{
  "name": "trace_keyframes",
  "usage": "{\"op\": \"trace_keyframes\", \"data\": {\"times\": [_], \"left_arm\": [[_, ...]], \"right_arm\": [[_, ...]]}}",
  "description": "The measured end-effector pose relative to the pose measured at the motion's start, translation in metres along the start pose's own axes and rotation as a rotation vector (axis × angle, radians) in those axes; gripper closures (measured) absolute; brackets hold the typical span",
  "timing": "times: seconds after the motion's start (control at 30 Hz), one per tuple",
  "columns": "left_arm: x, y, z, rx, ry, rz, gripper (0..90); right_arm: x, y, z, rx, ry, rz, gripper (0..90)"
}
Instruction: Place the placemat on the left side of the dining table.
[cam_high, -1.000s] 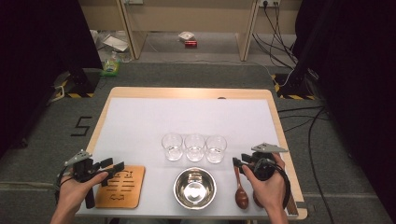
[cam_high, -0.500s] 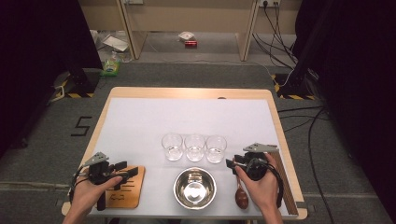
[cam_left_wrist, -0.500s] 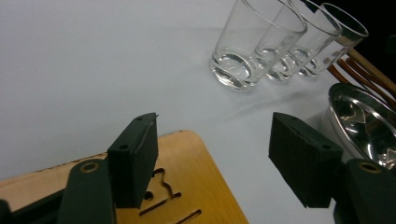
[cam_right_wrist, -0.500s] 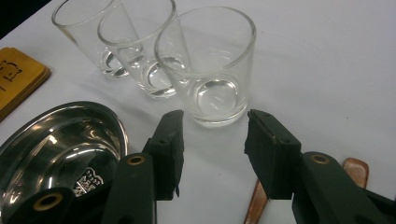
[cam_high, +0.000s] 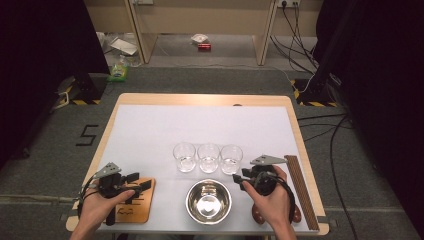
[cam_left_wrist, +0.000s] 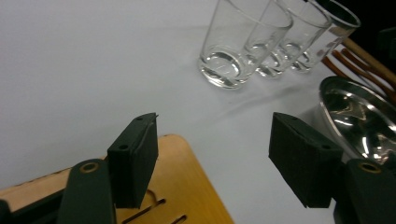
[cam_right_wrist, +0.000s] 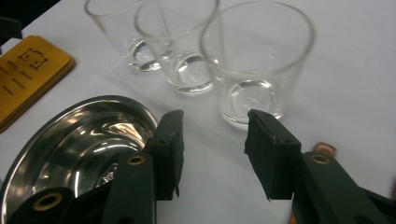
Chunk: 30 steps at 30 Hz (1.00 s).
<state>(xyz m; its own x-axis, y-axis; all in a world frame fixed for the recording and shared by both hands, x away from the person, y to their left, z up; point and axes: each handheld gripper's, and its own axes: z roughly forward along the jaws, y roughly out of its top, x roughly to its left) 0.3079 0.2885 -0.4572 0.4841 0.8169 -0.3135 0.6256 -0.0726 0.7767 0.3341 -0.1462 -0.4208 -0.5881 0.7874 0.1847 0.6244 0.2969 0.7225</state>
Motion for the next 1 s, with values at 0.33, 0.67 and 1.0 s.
{"op": "trace_keyframes", "data": {"times": [0.33,0.67,1.0], "left_arm": [[0.017,-0.008,-0.016,0.011,0.097,-0.008,29.8],[0.038,-0.016,-0.037,0.008,0.184,-0.049,26.9],[0.048,-0.02,-0.041,0.042,0.188,-0.074,25.2]], "right_arm": [[0.038,0.013,0.02,0.027,0.075,-0.096,56.3],[0.074,0.026,0.038,0.034,0.156,-0.166,54.0],[0.12,0.043,0.063,0.057,0.249,-0.241,52.5]]}}
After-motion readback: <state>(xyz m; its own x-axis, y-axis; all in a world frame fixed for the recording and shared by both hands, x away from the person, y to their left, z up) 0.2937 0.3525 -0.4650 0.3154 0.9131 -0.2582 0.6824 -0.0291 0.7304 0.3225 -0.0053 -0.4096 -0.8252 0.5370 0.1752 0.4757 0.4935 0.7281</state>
